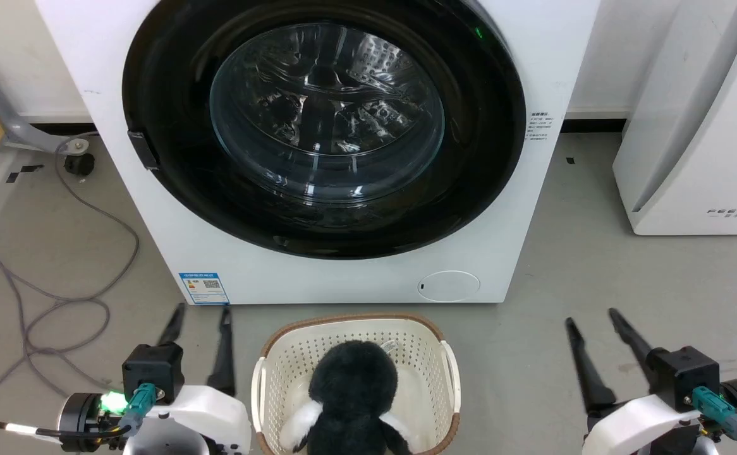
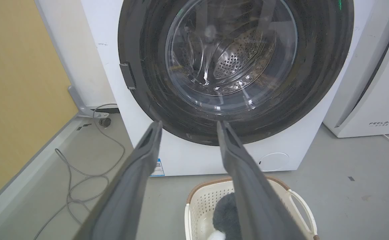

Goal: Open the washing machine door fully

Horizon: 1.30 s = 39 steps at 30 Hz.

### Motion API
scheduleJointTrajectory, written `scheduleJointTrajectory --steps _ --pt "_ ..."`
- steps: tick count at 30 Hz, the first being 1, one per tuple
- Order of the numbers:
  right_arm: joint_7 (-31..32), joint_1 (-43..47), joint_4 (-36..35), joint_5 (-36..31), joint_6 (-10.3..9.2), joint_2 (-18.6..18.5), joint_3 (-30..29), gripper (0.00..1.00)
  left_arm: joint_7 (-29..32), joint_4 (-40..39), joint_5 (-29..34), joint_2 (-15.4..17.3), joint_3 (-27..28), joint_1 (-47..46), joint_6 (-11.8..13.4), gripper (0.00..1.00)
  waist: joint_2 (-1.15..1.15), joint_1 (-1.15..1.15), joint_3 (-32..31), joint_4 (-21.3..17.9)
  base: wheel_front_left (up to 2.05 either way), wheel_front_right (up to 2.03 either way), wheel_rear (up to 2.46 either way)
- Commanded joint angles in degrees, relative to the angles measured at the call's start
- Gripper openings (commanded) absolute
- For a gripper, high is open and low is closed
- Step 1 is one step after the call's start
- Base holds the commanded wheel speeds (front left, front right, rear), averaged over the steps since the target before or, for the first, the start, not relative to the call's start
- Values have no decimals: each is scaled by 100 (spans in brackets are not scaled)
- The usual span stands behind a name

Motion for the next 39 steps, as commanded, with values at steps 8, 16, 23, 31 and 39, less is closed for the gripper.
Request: scheduleJointTrajectory --steps 8,16,23,31,39 --pt "-97 9 -42 228 0 1 -65 100 -97 5 -51 0 -55 -6 75 100 0 0 11 1 0 0 0" --pt "-192 9 -120 543 1 2 -123 100 -193 -1 -93 0 -103 -8 142 100 0 0 18 6 0 0 0" --pt "-276 10 -193 792 1 2 -149 38 -277 -3 -130 0 -142 -12 203 100 0 0 24 19 0 0 0" --pt "-371 3 -207 1466 1 3 -167 0 -373 -1 -167 0 -181 -13 266 100 0 0 38 35 0 0 0" --pt "-466 -93 -24 3050 1 4 -283 0 -469 -8 -197 0 -211 -37 320 100 0 0 86 63 0 0 0"
